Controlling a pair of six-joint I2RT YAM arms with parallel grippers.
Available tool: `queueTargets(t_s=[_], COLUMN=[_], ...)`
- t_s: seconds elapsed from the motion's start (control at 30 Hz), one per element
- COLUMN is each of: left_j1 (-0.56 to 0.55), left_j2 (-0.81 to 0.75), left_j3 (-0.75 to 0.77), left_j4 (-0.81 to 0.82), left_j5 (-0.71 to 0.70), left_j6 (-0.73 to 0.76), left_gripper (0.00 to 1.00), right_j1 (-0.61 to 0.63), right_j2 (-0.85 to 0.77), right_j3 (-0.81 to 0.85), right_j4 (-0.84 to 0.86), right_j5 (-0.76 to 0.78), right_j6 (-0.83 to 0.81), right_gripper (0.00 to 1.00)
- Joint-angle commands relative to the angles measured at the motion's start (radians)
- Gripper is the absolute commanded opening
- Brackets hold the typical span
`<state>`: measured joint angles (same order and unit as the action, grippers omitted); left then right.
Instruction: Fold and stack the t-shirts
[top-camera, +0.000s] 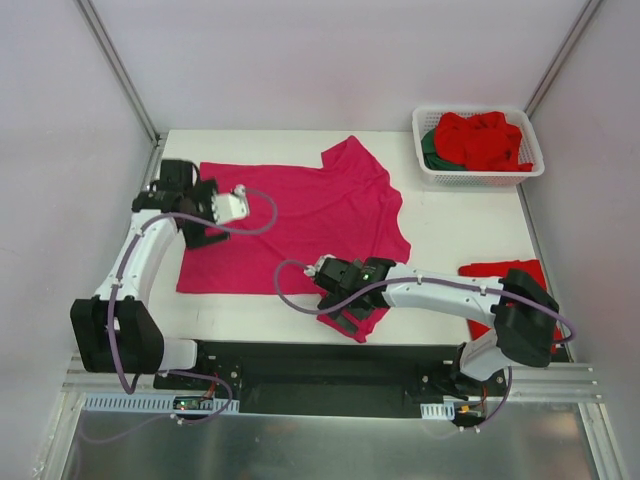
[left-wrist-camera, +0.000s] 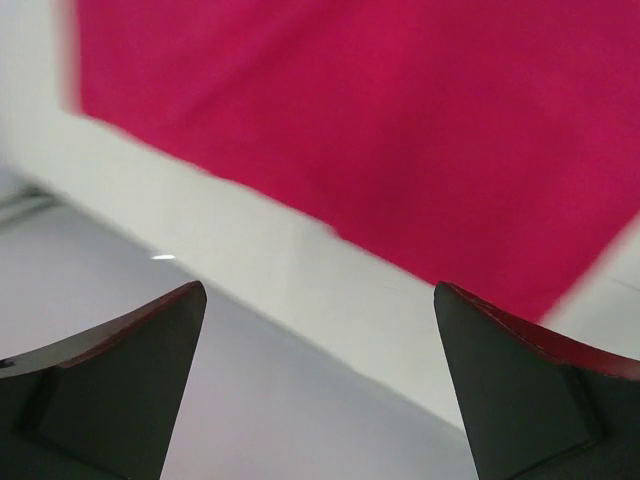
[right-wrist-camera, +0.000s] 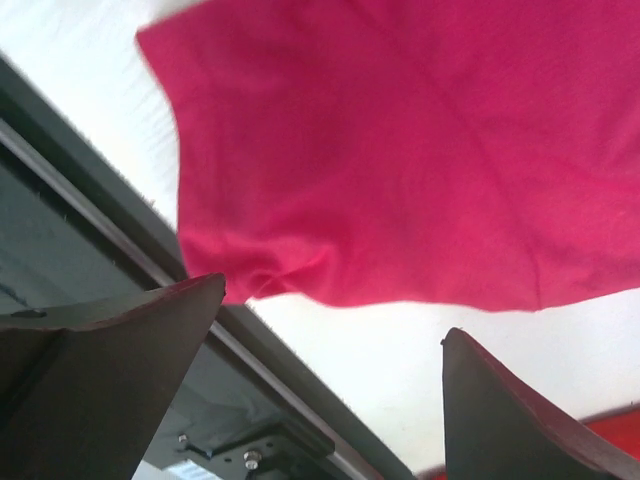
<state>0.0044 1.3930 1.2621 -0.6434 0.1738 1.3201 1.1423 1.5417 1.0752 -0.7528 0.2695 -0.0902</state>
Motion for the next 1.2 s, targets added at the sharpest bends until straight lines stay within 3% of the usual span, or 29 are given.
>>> queueTargets(t_s=[0.0, 0.13, 0.4, 0.53, 0.67, 1.17], left_j1=[-0.001, 0.003, 0.032, 0.040, 0.046, 0.051], left_j2=[-0.064, -0.146, -0.198, -0.219, -0.230, -0.239], left_j3=[-0.269, -0.417, -0.466, -0.466, -0.480, -0.529], left_j4=[-0.239, -0.239, -0.194, -0.190, -0.187, -0.176], left_j5=[0.033, -0.006, -0.053, -0.060, -0.080, -0.096], left_j6=[0.014, 0.015, 0.011, 0.016, 0.036, 0.050], left_gripper=[0.99, 0.99, 0.99, 0.99, 0.99, 0.99], right_j1=[0.074, 0.115, 0.229, 0.261, 0.292, 0.267], right_j2=[-0.066, -0.083, -0.026, 0.027, 0.055, 0.018], right_j3=[-0.004, -0.038, -0.044, -0.035, -0.027, -0.130], right_j4=[-0.128, -0.145, -0.135, -0.071, -0.088, 0.056], right_j5=[0.053, 0.134, 0.197, 0.120, 0.154, 0.062], right_j6=[0.004, 0.009, 0.079, 0.133, 0.155, 0.181], right_gripper=[0.97, 0.87, 0.70, 0.68, 0.68, 0.61])
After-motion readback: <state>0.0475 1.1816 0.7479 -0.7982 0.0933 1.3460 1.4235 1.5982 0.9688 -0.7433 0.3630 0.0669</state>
